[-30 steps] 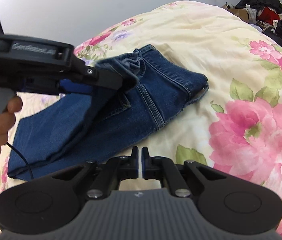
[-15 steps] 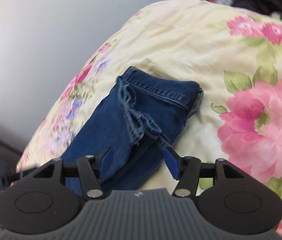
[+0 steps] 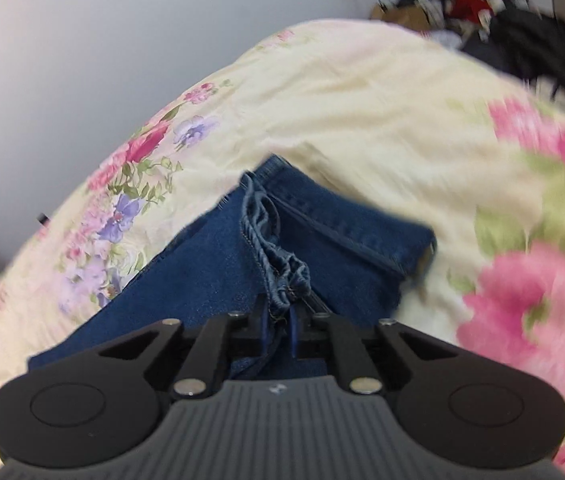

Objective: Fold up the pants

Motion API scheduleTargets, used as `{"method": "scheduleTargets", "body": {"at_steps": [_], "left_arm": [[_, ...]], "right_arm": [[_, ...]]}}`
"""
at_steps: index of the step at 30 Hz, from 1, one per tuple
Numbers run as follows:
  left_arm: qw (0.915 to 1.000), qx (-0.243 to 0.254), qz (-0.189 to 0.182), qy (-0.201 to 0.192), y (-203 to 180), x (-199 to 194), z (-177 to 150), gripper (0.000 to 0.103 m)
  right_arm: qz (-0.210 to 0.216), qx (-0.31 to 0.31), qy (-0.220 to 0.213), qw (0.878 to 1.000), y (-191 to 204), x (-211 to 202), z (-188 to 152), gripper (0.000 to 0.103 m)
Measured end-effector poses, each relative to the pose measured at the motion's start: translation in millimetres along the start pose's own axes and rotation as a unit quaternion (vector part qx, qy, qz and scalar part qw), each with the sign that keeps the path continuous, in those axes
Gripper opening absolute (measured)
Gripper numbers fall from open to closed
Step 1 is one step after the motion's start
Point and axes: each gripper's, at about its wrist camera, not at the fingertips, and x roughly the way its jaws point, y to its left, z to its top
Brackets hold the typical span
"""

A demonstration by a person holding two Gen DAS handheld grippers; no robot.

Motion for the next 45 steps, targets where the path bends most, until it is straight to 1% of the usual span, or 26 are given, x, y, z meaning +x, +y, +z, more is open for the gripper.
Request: {"method": "scheduleTargets", "body": {"at_steps": [2,3,5,7,9,11,13,14,16,19,21,22,23,24,26,28,30,33,34,36,37,38,40,41,43,45], "left_arm": [[0.9998,-0.012,-0.003,-0.014,4,-5,1,0.05],[0.9997,-0.014,-0.007,-0.019,5,-7,2,0.05],[0.9994,-0.013,-0.01,-0.032,4,-13,5,0.05],[0.999,-0.009,-0.012,-0.042,3,-17,7,0.05],[0.9989,-0.009,-0.015,-0.043,3,-17,5,0.05],[0.9993,-0.006,-0.013,-0.035,2,-13,2,0.05],[0.9997,0.001,-0.005,-0.023,0,-6,-1,0.05],[0.9998,0.003,-0.002,-0.017,-1,-4,-2,0.05],[0.9999,0.004,0.0,-0.015,-4,-3,-1,0.05],[0.9995,0.012,0.003,-0.027,-7,-7,0,0.05],[0.9994,0.008,0.004,-0.034,-7,-7,3,0.05],[0.9993,0.006,0.004,-0.036,-7,-6,4,0.05],[0.9993,0.003,0.005,-0.037,-7,-5,5,0.049],[0.9993,0.0,0.007,-0.038,-7,-4,6,0.047],[0.9993,-0.007,0.006,-0.037,-7,0,6,0.044],[0.9993,-0.013,0.003,-0.036,-9,3,5,0.042],[0.9993,-0.005,0.006,-0.036,-13,5,5,0.04],[0.9988,0.016,0.009,-0.046,-17,4,10,0.038],[0.9985,0.02,0.007,-0.05,-17,3,13,0.037],[0.9983,0.019,0.0,-0.055,-15,4,22,0.034],[0.9984,0.019,-0.004,-0.054,-13,4,26,0.031],[0.9985,0.021,-0.008,-0.05,-13,6,30,0.028],[0.9981,0.034,-0.02,-0.047,-14,12,34,0.025],[0.9977,0.039,-0.028,-0.047,-16,16,35,0.023],[0.9976,0.039,-0.042,-0.04,-18,25,35,0.022],[0.9979,0.037,-0.041,-0.032,-21,39,32,0.019]], "right_arm": [[0.019,-0.031,-0.028,0.999,30,-16,26,0.004],[0.04,-0.051,-0.049,0.997,48,-29,38,0.004],[0.072,-0.1,-0.099,0.987,78,-55,54,0.004],[0.068,-0.133,-0.122,0.981,85,-67,60,0.003],[0.03,-0.137,-0.102,0.985,66,-55,56,0.003],[-0.027,-0.117,-0.041,0.992,27,-18,39,0.003],[-0.059,-0.076,0.015,0.995,-12,20,18,0.003],[-0.067,-0.061,0.028,0.995,-27,35,7,0.003],[-0.062,-0.048,0.023,0.997,-39,45,-4,0.003],[-0.065,-0.07,0.011,0.995,-33,41,-3,0.003],[-0.049,-0.097,-0.026,0.994,-19,23,4,0.003],[-0.036,-0.12,-0.052,0.991,-9,11,7,0.003],[-0.032,-0.132,-0.067,0.988,-3,3,11,0.002],[-0.034,-0.134,-0.068,0.988,-3,2,14,0.002],[-0.059,-0.128,-0.038,0.989,-12,18,18,0.002],[-0.088,-0.121,-0.011,0.989,-28,41,9,0.002],[-0.089,-0.113,-0.008,0.99,-39,54,-3,0.002],[-0.095,-0.142,-0.016,0.985,-40,61,-14,0.004],[-0.095,-0.146,-0.022,0.985,-41,58,-14,0.006],[-0.115,-0.158,-0.043,0.98,-39,46,-14,0.025],[-0.128,-0.171,-0.059,0.975,-37,37,-14,0.025],[-0.137,-0.186,-0.075,0.97,-35,30,-14,0.024],[-0.141,-0.218,-0.104,0.96,-29,17,-14,0.017],[-0.126,-0.224,-0.107,0.961,-27,15,-13,0.011],[-0.091,-0.225,-0.1,0.965,-22,19,-13,0.009],[-0.091,-0.241,-0.095,0.962,-17,33,-17,0.006]]}}
